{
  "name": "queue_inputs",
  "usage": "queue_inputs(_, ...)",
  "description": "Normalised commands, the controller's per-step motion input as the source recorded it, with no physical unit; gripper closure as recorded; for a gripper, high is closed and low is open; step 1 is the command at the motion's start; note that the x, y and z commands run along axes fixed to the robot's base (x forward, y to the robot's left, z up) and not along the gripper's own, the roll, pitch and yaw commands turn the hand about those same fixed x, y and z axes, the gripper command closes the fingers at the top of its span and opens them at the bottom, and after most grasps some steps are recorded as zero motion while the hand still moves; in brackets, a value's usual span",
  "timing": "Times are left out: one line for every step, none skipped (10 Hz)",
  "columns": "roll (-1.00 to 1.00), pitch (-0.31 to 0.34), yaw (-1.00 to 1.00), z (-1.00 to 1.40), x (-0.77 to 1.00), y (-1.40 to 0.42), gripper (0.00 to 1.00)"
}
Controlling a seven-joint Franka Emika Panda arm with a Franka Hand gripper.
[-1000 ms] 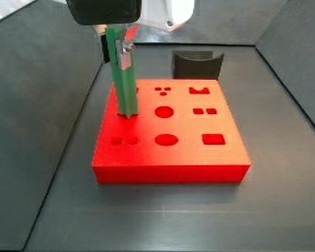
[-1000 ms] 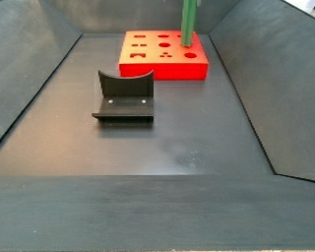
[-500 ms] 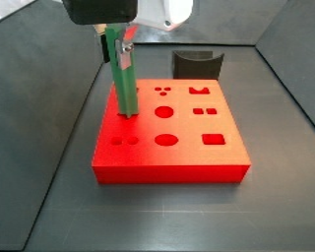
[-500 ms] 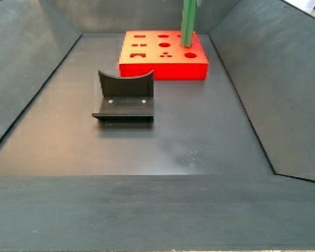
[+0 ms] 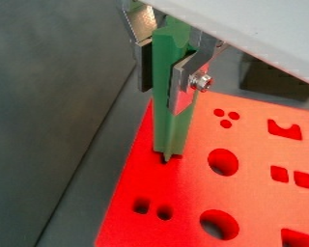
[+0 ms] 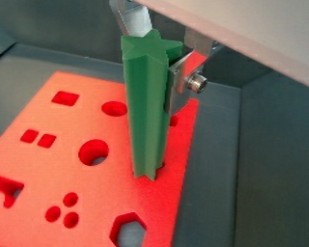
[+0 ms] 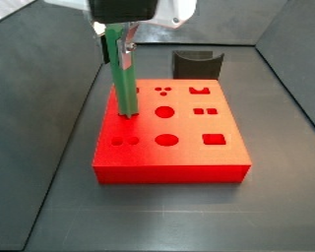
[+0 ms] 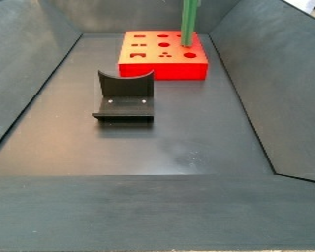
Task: Pick up the star object. Move up. Place the star object on the fixture. Regrasp the star object. Move to above the board. Insert the star object.
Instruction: Insert the star object.
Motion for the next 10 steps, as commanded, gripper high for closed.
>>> queue_inputs(0.0,0.0,0.54,-0.32,0.0,0.0,1.0)
queue_inputs(0.0,-0.069,0.0,-0.18,0.0,-0.14,1.0)
queue_inputs(0.0,-0.059,-0.1,-0.06,0.0,-0.21,1.0)
queue_inputs(0.0,-0.011,-0.02,0.0,0.12,0.0,1.0)
queue_inputs(0.0,-0.003,-0.27,0.0,0.01,-0.07,1.0)
queue_inputs(0.0,-0.016,-0.26,0.0,0.01,0.0,1.0)
queue_inputs(-0.06,-0.06,-0.89,-0.11,0.1,0.04,1.0)
queue_inputs(-0.09,0.0,-0.89,-0.2,0.12,0.0,1.0)
queue_inputs(-0.02,-0.006,-0.11,-0.02,0.04,0.08,1.0)
queue_inputs(-0.02,0.0,0.0,0.0,0.0,0.01,1.0)
